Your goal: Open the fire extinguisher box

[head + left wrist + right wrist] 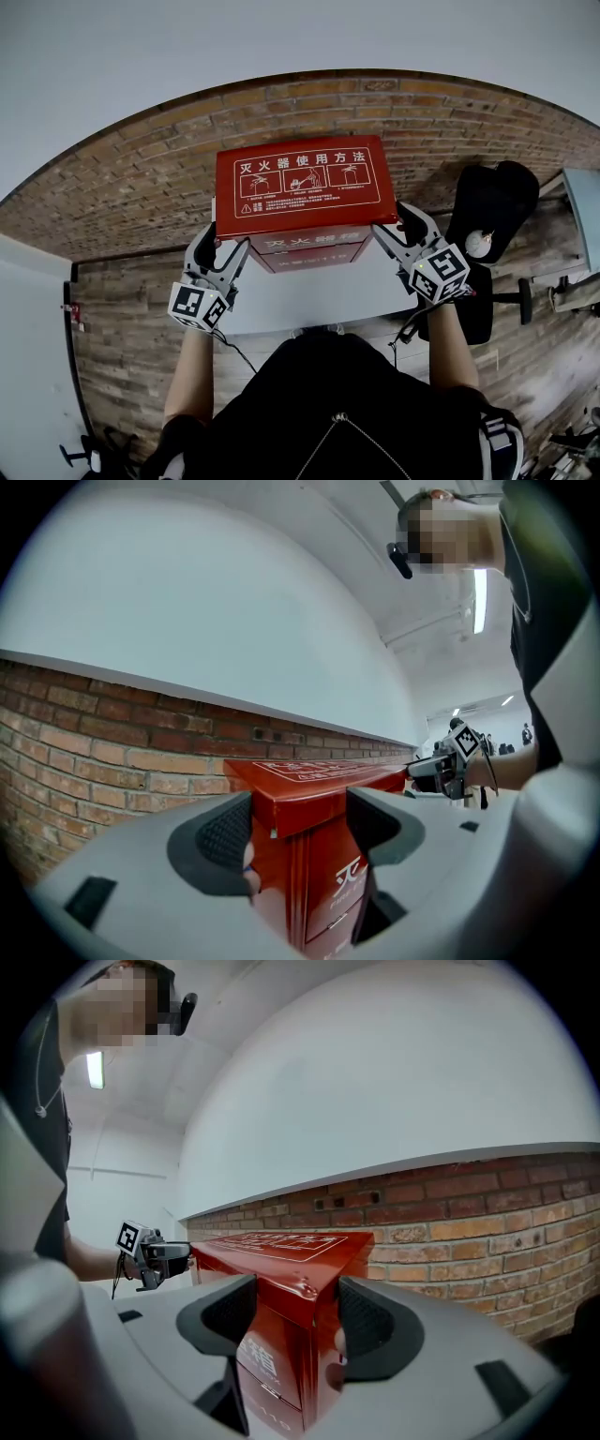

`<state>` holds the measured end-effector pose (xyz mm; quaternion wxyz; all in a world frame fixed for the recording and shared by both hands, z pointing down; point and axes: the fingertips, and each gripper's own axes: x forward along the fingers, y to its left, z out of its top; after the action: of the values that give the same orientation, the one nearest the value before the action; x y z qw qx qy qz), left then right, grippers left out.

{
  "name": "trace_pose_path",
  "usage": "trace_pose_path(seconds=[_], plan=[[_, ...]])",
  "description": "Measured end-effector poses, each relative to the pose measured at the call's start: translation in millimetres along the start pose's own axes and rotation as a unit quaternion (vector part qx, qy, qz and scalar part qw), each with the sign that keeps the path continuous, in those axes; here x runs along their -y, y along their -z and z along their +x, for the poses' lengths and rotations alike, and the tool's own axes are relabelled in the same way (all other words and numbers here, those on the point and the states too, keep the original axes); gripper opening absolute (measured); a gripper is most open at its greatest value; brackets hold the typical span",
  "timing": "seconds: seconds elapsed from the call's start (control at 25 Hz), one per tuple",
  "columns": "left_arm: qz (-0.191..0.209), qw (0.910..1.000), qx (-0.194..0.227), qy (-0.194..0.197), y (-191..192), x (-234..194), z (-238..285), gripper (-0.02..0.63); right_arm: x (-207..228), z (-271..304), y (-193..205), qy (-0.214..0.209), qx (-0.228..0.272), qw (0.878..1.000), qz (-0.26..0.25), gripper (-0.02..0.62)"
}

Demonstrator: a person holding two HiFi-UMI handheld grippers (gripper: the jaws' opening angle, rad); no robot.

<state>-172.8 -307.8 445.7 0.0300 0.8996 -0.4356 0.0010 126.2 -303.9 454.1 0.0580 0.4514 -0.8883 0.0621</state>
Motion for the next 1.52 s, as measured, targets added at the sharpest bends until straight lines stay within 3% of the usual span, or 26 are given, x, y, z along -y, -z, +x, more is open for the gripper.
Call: trace_pose_path(seconds=[0.24,0.64,0.76,0.96,1.52], plan=[[0.009,0.9999,0.002,-0.006,-5.4,1.1,-1.0,0.357,-1.1,-2.3,-5.2,0.005,-0.006,1.000,0.006,0.275],[0.029,0.9994,0.017,0.010,-49.5,2.8,4.3,0.357,3.6,-7.7,-53.8,-0.014,0.026,0.999,0.026,0.275],[0.037,0.9987,0.033,0.009,-70.7,-1.8,9.6,0.357,5.9,-4.0,-75.6,-0.020,0.042,0.999,0.008,0.275],[0.054,0.9979,0.033,0.011,-95.3,-12.1,23.6,0.357,16.6,9.9,-101.3,0.003,0.043,0.998,-0.043,0.275],[0.069,0.9952,0.070,-0.007,-141.6,-40.6,65.6,0.357,48.7,45.2,-152.7,0.014,0.089,0.994,-0.054,0.275]])
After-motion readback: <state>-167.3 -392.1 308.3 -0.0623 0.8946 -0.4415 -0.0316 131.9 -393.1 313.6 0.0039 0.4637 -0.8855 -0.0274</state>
